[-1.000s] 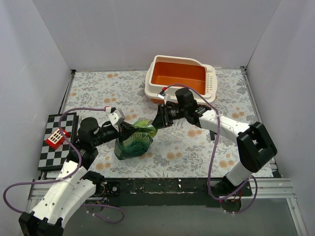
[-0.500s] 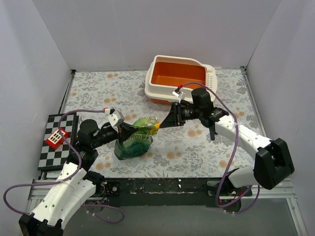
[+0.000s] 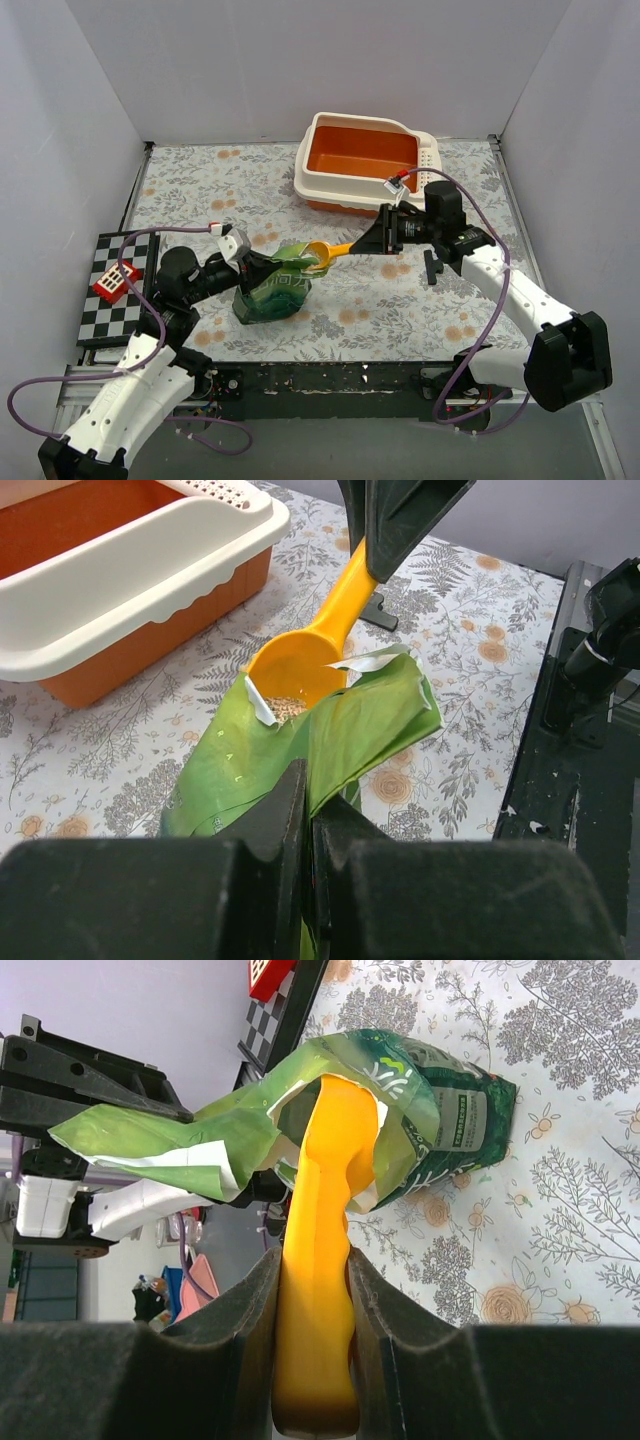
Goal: Fill the litter box with clean litter
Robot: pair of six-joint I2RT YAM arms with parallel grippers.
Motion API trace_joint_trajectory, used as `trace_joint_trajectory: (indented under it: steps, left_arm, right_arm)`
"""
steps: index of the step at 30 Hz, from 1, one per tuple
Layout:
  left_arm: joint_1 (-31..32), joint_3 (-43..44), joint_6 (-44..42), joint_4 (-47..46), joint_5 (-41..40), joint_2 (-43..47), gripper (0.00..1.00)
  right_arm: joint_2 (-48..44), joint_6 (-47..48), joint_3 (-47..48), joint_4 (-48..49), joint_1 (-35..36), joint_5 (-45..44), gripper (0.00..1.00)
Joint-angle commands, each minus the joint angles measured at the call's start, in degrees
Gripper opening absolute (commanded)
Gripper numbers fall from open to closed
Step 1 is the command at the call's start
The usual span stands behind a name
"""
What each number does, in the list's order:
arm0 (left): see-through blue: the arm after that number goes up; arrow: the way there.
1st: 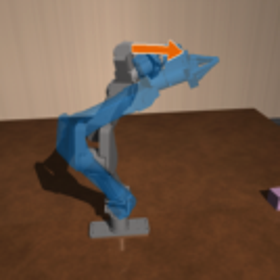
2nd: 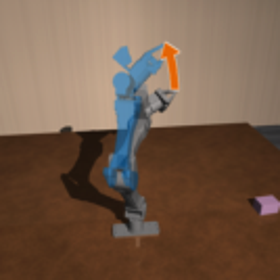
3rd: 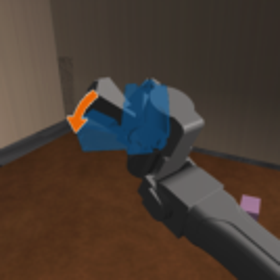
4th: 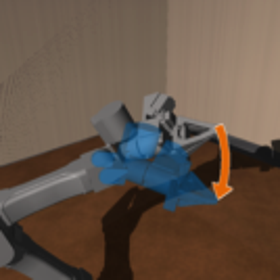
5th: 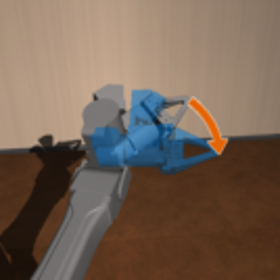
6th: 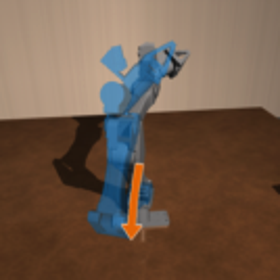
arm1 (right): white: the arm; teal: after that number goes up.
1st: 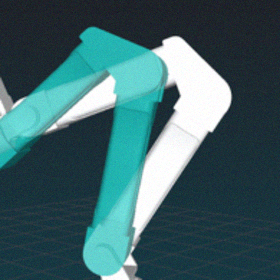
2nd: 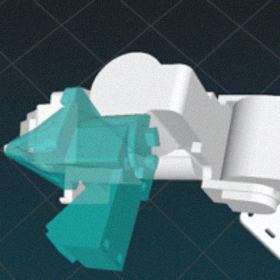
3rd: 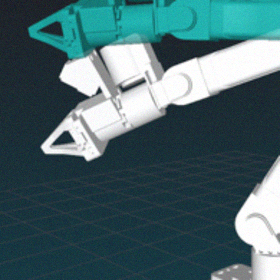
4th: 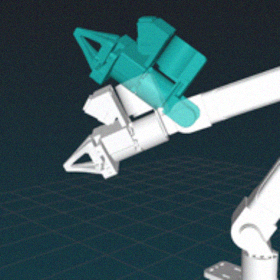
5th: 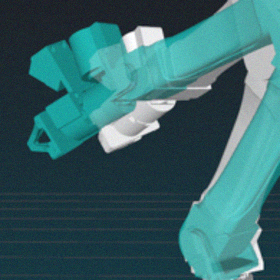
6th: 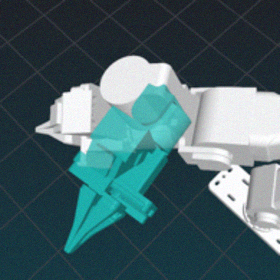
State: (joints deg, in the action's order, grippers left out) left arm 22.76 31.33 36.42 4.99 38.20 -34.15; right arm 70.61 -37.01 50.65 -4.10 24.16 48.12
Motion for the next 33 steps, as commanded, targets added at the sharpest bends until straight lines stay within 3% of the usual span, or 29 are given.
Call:
trace_joint_trajectory:
  steps: [1, 23, 33]
  left_arm:
    - [0.3, -2.0, 0.3, 0.5, -0.1, 0.8, 0.00]
    - [0.2, -6.6, 5.6, -9.0, -4.4, 1.6, 0.00]
    - [0.3, -8.7, 6.6, -11.1, -9.5, 3.5, 0.00]
  right_arm:
    - [-3.1, 0.4, -1.7, -2.3, -2.8, 2.1, 0.01]
    - [-15.6, -1.8, -7.3, -12.2, -12.8, 4.7, 0.01]
    - [-20.2, -8.9, -10.0, -7.3, -13.9, 6.7, 0.01]
